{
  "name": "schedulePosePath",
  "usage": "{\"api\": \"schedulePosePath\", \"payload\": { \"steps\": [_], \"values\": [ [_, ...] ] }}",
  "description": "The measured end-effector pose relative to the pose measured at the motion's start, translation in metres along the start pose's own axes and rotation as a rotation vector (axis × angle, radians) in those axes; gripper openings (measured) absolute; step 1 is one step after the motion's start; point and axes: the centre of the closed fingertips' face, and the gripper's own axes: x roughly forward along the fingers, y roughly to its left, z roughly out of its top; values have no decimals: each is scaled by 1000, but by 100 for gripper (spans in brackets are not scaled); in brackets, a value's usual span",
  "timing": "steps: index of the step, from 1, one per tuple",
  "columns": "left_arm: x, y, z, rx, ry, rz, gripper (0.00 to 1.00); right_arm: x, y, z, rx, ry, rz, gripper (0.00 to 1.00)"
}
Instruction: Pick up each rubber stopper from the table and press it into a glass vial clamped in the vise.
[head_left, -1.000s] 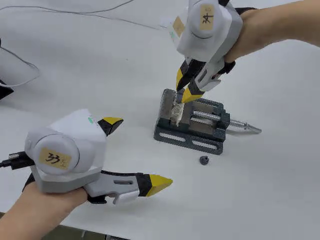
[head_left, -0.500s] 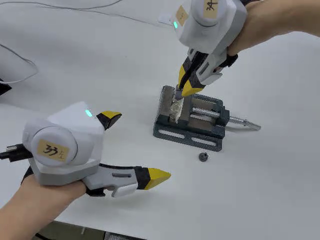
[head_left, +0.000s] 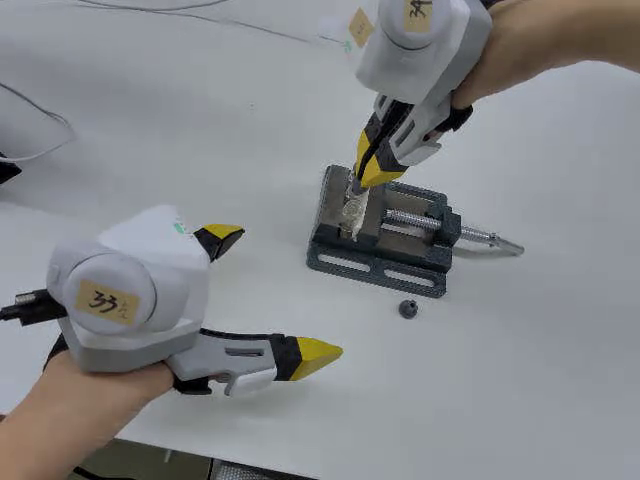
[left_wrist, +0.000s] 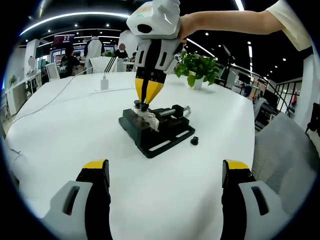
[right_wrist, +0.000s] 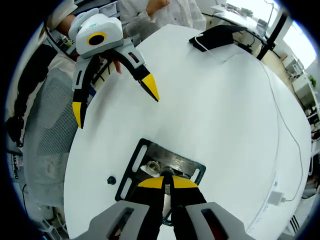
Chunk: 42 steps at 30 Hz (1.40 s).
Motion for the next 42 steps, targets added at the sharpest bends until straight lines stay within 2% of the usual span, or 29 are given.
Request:
{"api": "schedulePosePath", "payload": {
  "steps": [3,9,11,21,27,31,34,36,42],
  "values": [
    [1,-1,0,-3,0,-3,93,1,0,0,49,-7,-4,0],
    [5,-4,1,-9,-3,-12,92,2,1,-1,56,-7,-15,0],
    [7,-4,1,-11,-3,-14,92,3,-2,-2,83,-1,-12,0],
    [13,-5,4,-15,-9,-26,92,5,-2,-2,86,40,-7,0],
    [14,-1,3,-23,-9,-22,92,6,-6,-4,123,29,4,0],
    [13,0,4,-27,-11,-18,92,7,-8,-6,98,53,3,0],
    [13,0,3,-29,-11,-16,92,7,-9,-7,135,47,20,0],
    [13,0,3,-31,-10,-15,92,8,-5,-5,125,49,18,0],
    [15,0,2,-39,-12,-14,92,9,-1,-1,182,60,16,0]
  ]
}}
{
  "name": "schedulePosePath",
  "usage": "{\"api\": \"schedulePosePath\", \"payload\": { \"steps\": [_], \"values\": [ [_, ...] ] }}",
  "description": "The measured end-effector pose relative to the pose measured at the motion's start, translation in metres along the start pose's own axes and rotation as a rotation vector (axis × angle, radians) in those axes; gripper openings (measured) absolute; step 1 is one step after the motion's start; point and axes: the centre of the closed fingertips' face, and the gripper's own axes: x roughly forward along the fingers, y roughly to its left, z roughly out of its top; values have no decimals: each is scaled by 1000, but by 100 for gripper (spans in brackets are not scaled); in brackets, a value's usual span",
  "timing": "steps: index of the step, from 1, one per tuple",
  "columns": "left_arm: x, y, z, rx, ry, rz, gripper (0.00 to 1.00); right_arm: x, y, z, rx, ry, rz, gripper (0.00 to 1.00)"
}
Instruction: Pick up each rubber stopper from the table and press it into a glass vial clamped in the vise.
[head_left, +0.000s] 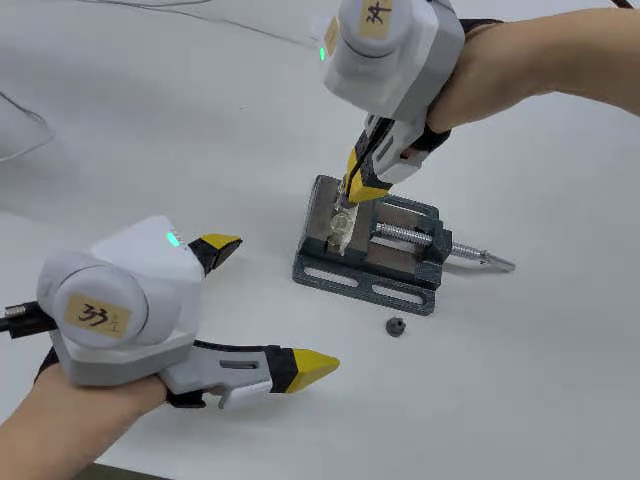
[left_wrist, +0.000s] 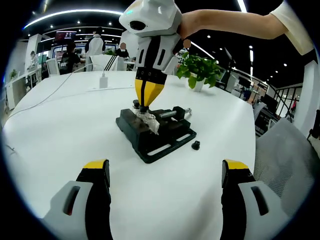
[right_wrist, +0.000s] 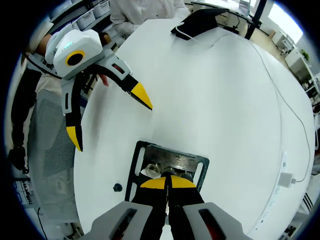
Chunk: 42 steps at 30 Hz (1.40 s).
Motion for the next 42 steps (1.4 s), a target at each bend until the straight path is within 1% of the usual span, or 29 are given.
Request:
{"api": "schedulePosePath", "payload": {
  "steps": [6,7,9,11,12,13,17,18,19,21,23,26,27,28,30,31,32,33,35,37,42],
  "values": [
    [3,-2,1,-3,-6,-6,92,-2,2,2,30,24,-7,0],
    [3,-3,1,-1,-3,-8,92,0,-1,2,24,31,-10,0],
    [3,-3,1,-2,-6,-10,92,0,-4,1,24,36,-10,0],
    [3,-3,2,-2,-10,-7,92,1,-7,1,43,47,-7,0],
    [3,-2,2,-3,-7,-8,92,1,-7,1,6,62,-12,0],
    [3,-2,3,1,-8,-8,92,2,-9,2,23,63,-13,0],
    [0,0,8,2,-19,2,92,2,-9,1,17,74,-15,0],
    [-1,1,9,5,-18,3,92,1,-9,0,37,72,-14,0],
    [-2,1,10,10,-19,6,92,1,-9,0,38,68,-13,0],
    [-3,1,11,13,-20,6,92,1,-7,0,62,53,-14,0],
    [-5,1,15,17,-28,10,92,0,-6,0,90,28,-16,0],
    [-7,1,18,21,-34,15,92,-1,-5,-1,110,-5,-17,0],
    [-7,0,19,22,-36,14,92,0,-8,0,136,-30,-7,0],
    [-7,0,20,26,-36,13,92,0,-8,0,181,-48,-2,0],
    [-9,-2,22,42,-32,13,92,-2,-8,-1,167,-65,-9,0],
    [-10,-3,23,44,-34,13,92,-1,-8,-1,169,-73,-10,0],
    [-12,-3,24,43,-37,12,92,-1,-8,-1,188,-83,-14,0],
    [-12,-3,25,45,-37,13,92,-1,-5,-1,184,-83,-16,0],
    [-14,-3,25,58,-31,13,92,-1,-7,1,174,-86,-22,0],
    [-15,-4,25,66,-28,15,92,-1,-8,1,172,-88,-24,0],
    [-19,-5,27,70,-30,21,92,-2,-7,0,160,-99,-28,0]
  ]
}}
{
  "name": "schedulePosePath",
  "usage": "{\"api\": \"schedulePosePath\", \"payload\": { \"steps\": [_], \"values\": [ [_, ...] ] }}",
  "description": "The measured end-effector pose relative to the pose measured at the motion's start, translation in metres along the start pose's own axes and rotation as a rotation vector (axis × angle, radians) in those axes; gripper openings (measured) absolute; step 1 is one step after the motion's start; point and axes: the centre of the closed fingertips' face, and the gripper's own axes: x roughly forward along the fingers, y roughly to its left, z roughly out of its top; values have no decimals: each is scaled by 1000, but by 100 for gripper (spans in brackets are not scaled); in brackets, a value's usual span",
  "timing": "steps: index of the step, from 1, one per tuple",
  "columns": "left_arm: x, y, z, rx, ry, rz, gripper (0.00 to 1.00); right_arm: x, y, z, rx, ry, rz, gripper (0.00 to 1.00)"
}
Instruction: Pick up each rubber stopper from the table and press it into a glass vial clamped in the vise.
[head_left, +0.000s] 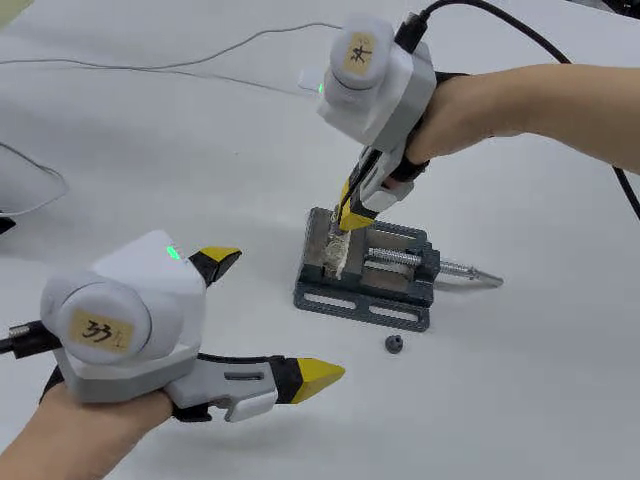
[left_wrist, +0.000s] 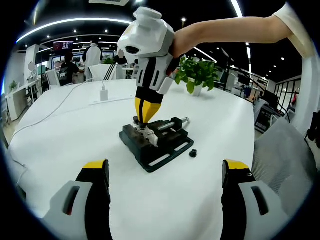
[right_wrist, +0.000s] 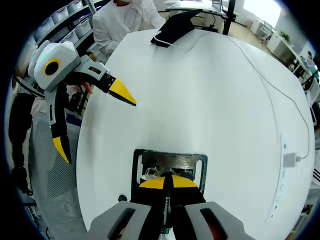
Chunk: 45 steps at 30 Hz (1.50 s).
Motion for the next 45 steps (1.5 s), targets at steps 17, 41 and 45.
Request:
{"api": "schedulePosePath", "payload": {
  "steps": [17,41,45],
  "values": [
    [-4,-7,3,22,5,-3,93,-3,3,-1,-75,-55,-43,0],
    [-7,-6,8,47,13,1,93,-12,16,-5,-113,-116,-84,20],
    [-8,-7,8,55,16,-1,93,-19,23,-4,-94,-196,-110,36]
  ]
}}
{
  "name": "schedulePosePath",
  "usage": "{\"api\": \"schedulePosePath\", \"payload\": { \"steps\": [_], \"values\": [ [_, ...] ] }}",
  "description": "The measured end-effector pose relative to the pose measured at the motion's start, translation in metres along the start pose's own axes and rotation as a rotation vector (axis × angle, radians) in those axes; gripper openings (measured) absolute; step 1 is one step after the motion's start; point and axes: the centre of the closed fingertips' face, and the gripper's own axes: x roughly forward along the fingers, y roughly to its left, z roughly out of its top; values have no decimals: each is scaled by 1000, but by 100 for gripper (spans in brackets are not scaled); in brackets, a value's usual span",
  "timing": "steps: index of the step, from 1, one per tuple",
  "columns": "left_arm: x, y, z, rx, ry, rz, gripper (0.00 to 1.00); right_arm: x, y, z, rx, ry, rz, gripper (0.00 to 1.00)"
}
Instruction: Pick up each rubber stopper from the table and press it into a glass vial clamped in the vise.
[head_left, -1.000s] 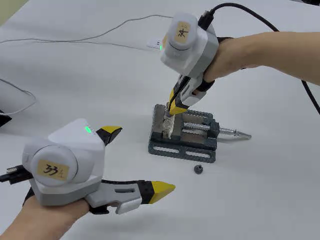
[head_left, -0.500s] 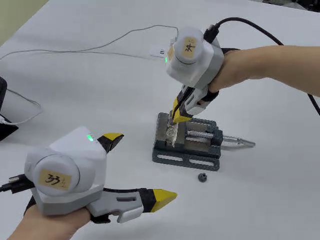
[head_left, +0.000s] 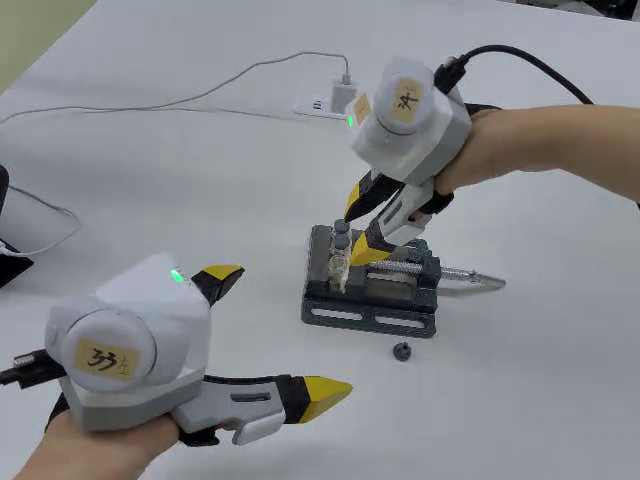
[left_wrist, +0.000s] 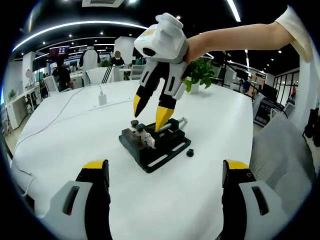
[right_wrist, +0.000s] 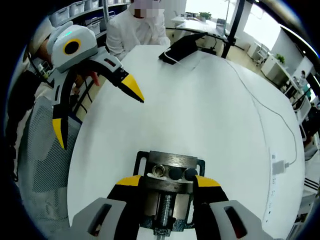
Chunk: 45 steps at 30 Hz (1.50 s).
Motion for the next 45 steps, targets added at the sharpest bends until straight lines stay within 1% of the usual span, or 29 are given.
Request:
{"api": "schedulePosePath", "payload": {
  "steps": [1,4,7,8,10,11,12,13,14,15,18,21,23,24,28,29,32,35,37,39,42,44,45],
  "values": [
    [0,0,0,0,0,0,93,-2,3,-1,2,-9,2,39],
    [-1,-1,2,9,2,-3,93,-5,8,-8,21,-27,-14,47],
    [0,-2,3,15,4,-7,93,-8,13,-16,59,-46,-29,54],
    [0,-2,3,17,5,-9,93,-7,9,-18,70,-55,-38,56],
    [0,-3,5,18,6,-9,93,-10,11,-20,97,-86,-55,61],
    [-1,-3,8,3,-6,-11,94,-12,12,-21,108,-98,-58,62],
    [-1,-3,13,-17,-24,-16,93,-14,16,-24,114,-104,-58,61],
    [-2,-2,15,-15,-26,-11,93,-16,18,-26,115,-108,-64,60],
    [-2,-1,16,-12,-25,-7,94,-17,20,-28,118,-114,-74,60],
    [-1,0,16,1,-20,-7,94,-19,23,-31,128,-121,-80,62],
    [-1,0,18,18,-15,-9,94,-25,30,-38,171,-148,-102,66],
    [-2,0,20,30,-10,-9,94,-31,40,-43,205,-189,-124,69],
    [-2,0,21,39,-8,-10,94,-35,47,-50,234,-201,-144,74],
    [-2,-1,20,43,0,-11,94,-37,52,-54,248,-209,-155,78],
    [-1,-5,20,62,9,-17,94,-40,63,-69,296,-230,-174,87],
    [0,-6,20,66,11,-19,94,-41,68,-73,315,-240,-178,90],
    [0,-9,19,71,18,-25,94,-42,78,-80,353,-253,-195,99],
    [0,-11,18,80,26,-31,94,-46,87,-88,368,-257,-203,99],
    [0,-14,16,89,39,-39,94,-49,91,-90,390,-270,-209,99],
    [1,-15,15,99,52,-46,94,-51,96,-92,394,-273,-212,99],
    [5,-19,10,131,92,-74,94,-52,103,-94,409,-287,-219,99],
    [7,-22,8,148,111,-94,93,-53,105,-95,412,-299,-225,99],
    [9,-23,6,158,134,-110,92,-54,106,-96,422,-305,-228,99]
  ]
}}
